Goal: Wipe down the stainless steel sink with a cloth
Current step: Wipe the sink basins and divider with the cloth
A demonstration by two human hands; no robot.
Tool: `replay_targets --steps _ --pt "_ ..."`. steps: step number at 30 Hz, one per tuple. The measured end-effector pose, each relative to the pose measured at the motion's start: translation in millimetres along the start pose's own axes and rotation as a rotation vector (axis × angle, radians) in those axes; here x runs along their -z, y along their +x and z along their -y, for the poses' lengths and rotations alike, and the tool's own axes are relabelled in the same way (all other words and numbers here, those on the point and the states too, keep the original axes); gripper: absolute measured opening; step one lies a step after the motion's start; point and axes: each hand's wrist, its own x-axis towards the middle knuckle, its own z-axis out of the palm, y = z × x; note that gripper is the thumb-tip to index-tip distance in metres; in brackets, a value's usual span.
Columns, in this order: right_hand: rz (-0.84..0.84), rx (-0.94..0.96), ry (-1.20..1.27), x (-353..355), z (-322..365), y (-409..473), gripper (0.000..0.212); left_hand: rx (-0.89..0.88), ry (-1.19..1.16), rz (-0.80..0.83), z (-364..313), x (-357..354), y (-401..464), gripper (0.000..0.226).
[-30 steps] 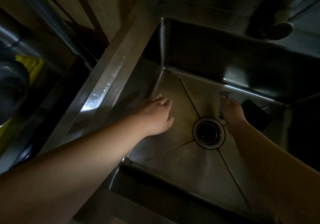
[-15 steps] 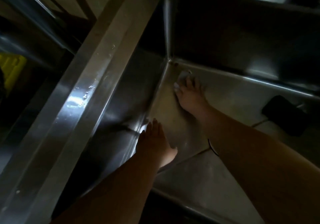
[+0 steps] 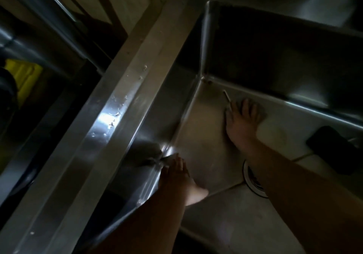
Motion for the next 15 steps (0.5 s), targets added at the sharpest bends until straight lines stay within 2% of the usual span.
replay_targets --steps 2,5,9,12,15 --pt "0.083 0.034 0.049 -1 28 21 0.048 -0.007 -0.015 -0.021 2 -4 1 0.108" --pt "0.181 0.224 0.01 -9 54 25 0.048 -0.017 -0.028 -0.01 6 -8 2 0.107" --pt "0.22 0.436 -0.153 -15 36 -19 0.049 -0.012 -0.076 0.012 7 -5 2 0.109" --pt "0.067 0.605 -0.199 -4 2 -65 0.046 -0.032 -0.073 0.024 7 -2 1 0.113" --pt "-0.069 0.571 -0.346 8 -27 -57 0.039 -0.057 -0.047 0.026 9 -3 1 0.113"
